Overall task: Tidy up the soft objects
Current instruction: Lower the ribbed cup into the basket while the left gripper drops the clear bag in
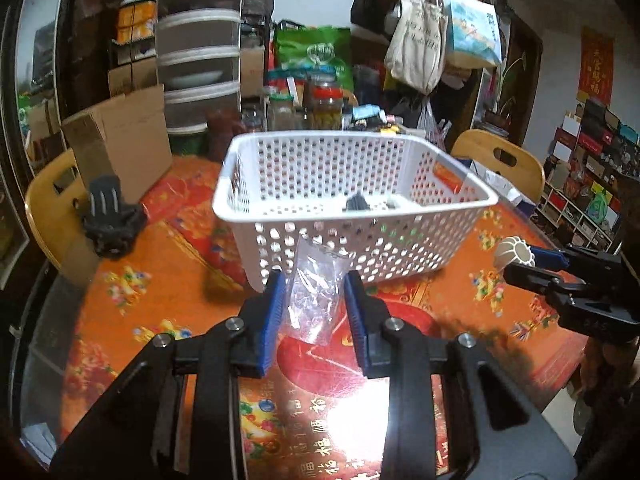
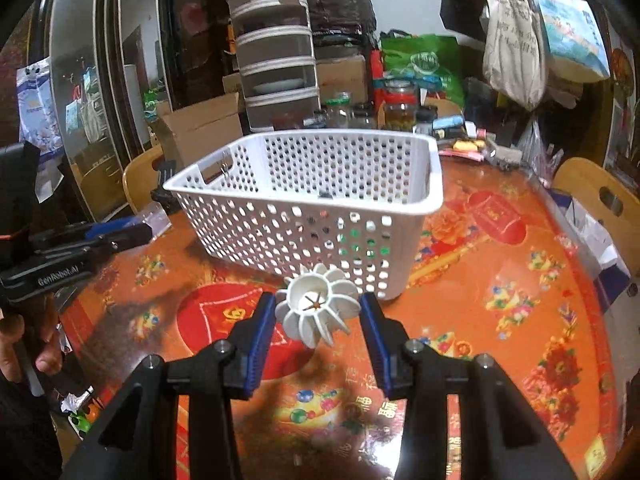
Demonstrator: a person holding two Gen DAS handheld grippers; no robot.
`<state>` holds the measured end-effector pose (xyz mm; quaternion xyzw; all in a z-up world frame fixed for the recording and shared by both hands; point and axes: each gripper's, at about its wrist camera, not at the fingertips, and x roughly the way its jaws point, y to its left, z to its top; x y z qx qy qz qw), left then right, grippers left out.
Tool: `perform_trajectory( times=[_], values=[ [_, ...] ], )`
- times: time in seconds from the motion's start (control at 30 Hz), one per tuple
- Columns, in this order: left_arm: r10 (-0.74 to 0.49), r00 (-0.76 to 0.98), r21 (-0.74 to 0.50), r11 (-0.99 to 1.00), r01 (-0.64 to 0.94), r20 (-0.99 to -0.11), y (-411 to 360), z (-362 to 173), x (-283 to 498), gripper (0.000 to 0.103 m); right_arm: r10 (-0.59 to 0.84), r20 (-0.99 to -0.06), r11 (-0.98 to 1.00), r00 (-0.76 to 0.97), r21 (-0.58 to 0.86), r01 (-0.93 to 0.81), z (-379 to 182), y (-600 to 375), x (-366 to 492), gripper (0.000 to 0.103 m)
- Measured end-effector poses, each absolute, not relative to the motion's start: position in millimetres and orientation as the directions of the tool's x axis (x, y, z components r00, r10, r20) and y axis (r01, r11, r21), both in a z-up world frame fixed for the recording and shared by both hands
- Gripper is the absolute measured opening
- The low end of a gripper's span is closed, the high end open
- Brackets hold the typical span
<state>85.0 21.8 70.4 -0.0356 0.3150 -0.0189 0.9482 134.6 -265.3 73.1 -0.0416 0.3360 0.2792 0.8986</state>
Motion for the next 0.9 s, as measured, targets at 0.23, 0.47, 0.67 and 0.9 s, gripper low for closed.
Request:
perform_trajectory(
  times=[0.23,0.47,0.67,0.9],
  values=[
    [-0.054,0.825,-0.08,0.997,0.011,-0.562,27.3,112.8,87.3,0.028,0.477,-0.593,0.835,0.648,0.078,-0.544,108.7,-260.6,134.5,0.042],
    [-0.054,0.842,-0.103,0.995,-0.002,-0.537,38.9,156.8,110.7,0.028,0.474,-0.573,0.835,0.668,0.054,-0.547,143.3,-253.9,154.6,0.042],
    [-0.047,0.834,-0.11,0.994,-0.017,-0.549,45.3,177.7,147.8,0.028,0.452,-0.573,0.847,0.683,0.037,-0.53,164.8,-246.6,190.3,0.042],
    [-0.048,0.803,-0.123,0.992,-0.032,-0.595,47.0,175.3,199.1,0.028,0.429,-0.611,0.859,0.665,0.05,-0.509,168.2,-238.0,247.5,0.042]
  ],
)
